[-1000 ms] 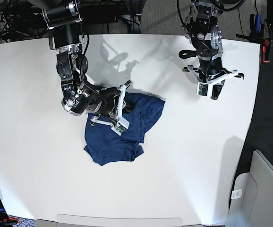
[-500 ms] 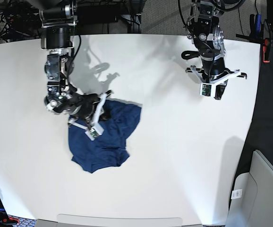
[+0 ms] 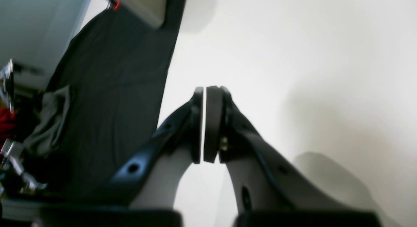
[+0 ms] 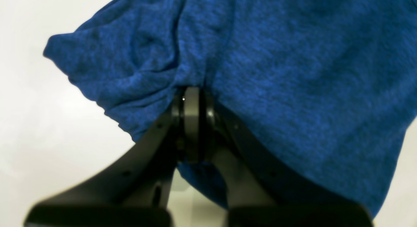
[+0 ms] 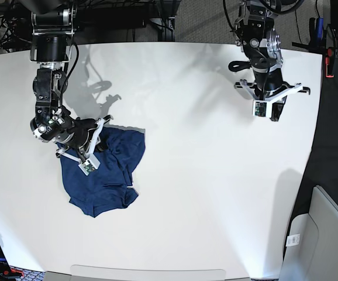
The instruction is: Fold the T-shirt properly
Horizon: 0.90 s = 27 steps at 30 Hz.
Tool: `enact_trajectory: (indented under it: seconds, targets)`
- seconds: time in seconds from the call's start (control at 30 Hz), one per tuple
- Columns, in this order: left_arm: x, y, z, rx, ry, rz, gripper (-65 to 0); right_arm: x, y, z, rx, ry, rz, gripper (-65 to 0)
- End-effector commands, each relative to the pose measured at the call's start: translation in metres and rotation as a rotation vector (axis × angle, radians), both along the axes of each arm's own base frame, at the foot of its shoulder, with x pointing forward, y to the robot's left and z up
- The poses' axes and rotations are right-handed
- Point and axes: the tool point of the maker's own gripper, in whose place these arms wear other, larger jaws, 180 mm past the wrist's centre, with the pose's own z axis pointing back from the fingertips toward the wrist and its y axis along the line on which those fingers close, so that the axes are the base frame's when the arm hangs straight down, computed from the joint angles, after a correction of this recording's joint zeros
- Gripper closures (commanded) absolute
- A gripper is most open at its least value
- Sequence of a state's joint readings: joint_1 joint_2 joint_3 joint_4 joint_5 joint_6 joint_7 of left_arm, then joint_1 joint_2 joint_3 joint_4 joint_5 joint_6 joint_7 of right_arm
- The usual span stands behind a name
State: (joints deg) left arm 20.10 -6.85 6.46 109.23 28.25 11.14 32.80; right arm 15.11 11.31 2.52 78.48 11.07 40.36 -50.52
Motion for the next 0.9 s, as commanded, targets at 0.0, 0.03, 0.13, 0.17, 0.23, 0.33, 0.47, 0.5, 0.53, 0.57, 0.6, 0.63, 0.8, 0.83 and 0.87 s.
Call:
enact_trajectory:
  seconds: [0.0, 0.03, 0.13, 0.17, 0.23, 0.33, 0.47, 0.5, 0.53, 0.57, 0.6, 0.63, 0.8, 0.83, 0.87]
  targets:
    - [0.007, 0.000, 0.018, 0.021, -0.065, -0.009, -0.3, 0.005, -0.015, 0.006, -0.057, -0.004, -0.016, -1.0]
    - [0.007, 0.000, 0.017, 0.021, -0.063, -0.009, -0.3, 0.005, -0.015, 0.006, -0.057, -0.004, -0.016, -1.0]
    - [0.005, 0.000, 0.016, 0.021, -0.057, -0.009, -0.3, 0.009, -0.012, 0.014, -0.054, -0.028, -0.013, -1.0]
    - [0.005, 0.000, 0.016, 0.021, -0.057, -0.009, -0.3, 0.009, -0.008, 0.019, -0.041, -0.045, -0.007, -1.0]
    - [0.005, 0.000, 0.016, 0.021, -0.057, -0.009, -0.3, 0.011, 0.002, 0.035, -0.004, -0.091, 0.010, -1.0]
    - [0.005, 0.001, 0.017, 0.022, -0.060, -0.008, -0.3, 0.003, 0.019, 0.056, 0.065, -0.131, 0.040, -1.0]
    - [-0.001, 0.000, 0.025, 0.019, -0.072, -0.005, -0.3, -0.017, 0.031, 0.073, 0.104, -0.154, 0.070, -1.0]
    - [-0.003, 0.000, 0.026, 0.017, -0.073, -0.006, -0.3, -0.024, 0.029, 0.073, 0.114, -0.155, 0.064, -1.0]
    - [-0.005, -0.001, 0.027, 0.017, -0.073, -0.006, -0.3, -0.034, 0.027, 0.073, 0.124, -0.155, 0.056, -1.0]
    - [-0.008, -0.001, 0.026, 0.015, -0.067, -0.006, -0.3, -0.043, 0.026, 0.075, 0.131, -0.161, 0.051, -1.0]
    - [-0.012, -0.001, 0.024, 0.015, -0.058, -0.006, -0.3, -0.050, 0.024, 0.077, 0.135, -0.166, 0.045, -1.0]
    - [-0.015, -0.001, 0.022, 0.015, -0.050, -0.007, -0.3, -0.058, 0.021, 0.078, 0.135, -0.170, 0.036, -1.0]
    - [-0.035, -0.004, 0.027, 0.011, -0.034, -0.013, -0.3, -0.095, -0.007, 0.092, 0.116, -0.201, -0.040, -1.0]
    - [-0.039, -0.004, 0.026, 0.009, -0.028, -0.013, -0.3, -0.102, -0.013, 0.093, 0.128, -0.200, -0.060, -1.0]
    - [-0.043, -0.004, 0.024, 0.009, -0.017, -0.014, -0.3, -0.106, -0.019, 0.094, 0.145, -0.196, -0.080, -1.0]
